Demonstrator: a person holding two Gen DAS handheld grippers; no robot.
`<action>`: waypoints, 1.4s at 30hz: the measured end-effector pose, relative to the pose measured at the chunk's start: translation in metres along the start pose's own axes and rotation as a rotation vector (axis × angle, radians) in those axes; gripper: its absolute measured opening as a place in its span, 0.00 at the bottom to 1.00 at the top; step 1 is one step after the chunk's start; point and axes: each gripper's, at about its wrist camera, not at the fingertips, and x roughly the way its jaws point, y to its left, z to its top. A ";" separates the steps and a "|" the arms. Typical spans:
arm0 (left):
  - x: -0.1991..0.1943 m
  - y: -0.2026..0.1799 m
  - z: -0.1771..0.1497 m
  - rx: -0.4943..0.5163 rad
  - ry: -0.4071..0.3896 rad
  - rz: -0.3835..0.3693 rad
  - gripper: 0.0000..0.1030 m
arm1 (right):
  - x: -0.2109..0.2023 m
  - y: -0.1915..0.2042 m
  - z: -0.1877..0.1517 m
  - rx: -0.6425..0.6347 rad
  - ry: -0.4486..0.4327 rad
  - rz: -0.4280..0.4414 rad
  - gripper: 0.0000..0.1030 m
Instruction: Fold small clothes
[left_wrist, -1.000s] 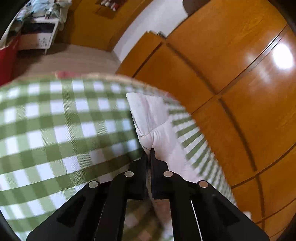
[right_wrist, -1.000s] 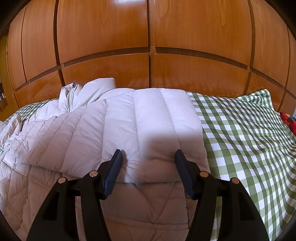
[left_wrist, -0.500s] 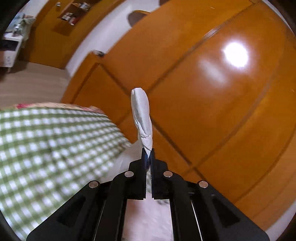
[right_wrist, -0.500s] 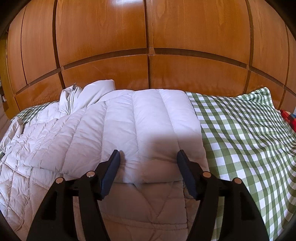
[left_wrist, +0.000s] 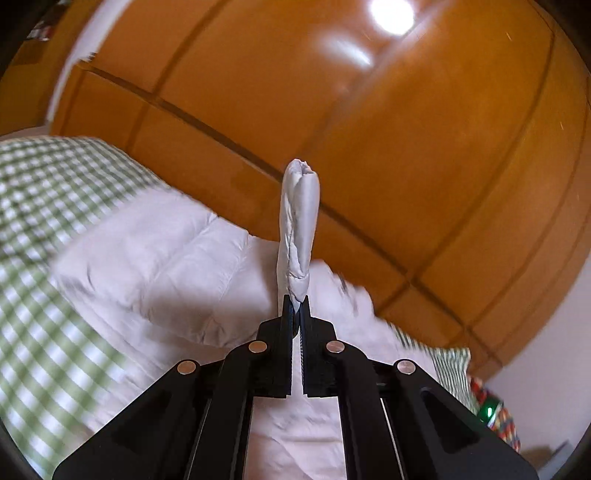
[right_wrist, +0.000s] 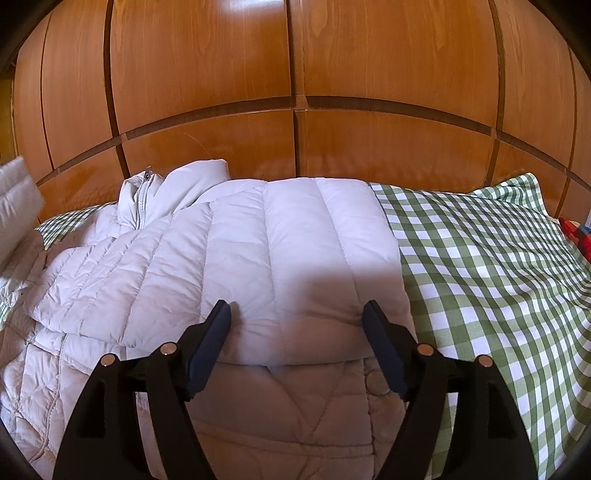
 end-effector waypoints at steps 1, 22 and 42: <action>0.006 -0.007 -0.008 0.008 0.023 -0.006 0.02 | 0.000 -0.001 0.000 0.002 0.000 0.001 0.74; 0.101 -0.106 -0.099 0.269 0.278 -0.075 0.02 | -0.001 -0.002 0.000 0.007 0.003 0.000 0.77; 0.007 0.040 -0.030 0.108 0.143 0.325 0.50 | -0.039 0.040 0.031 -0.029 -0.019 0.217 0.71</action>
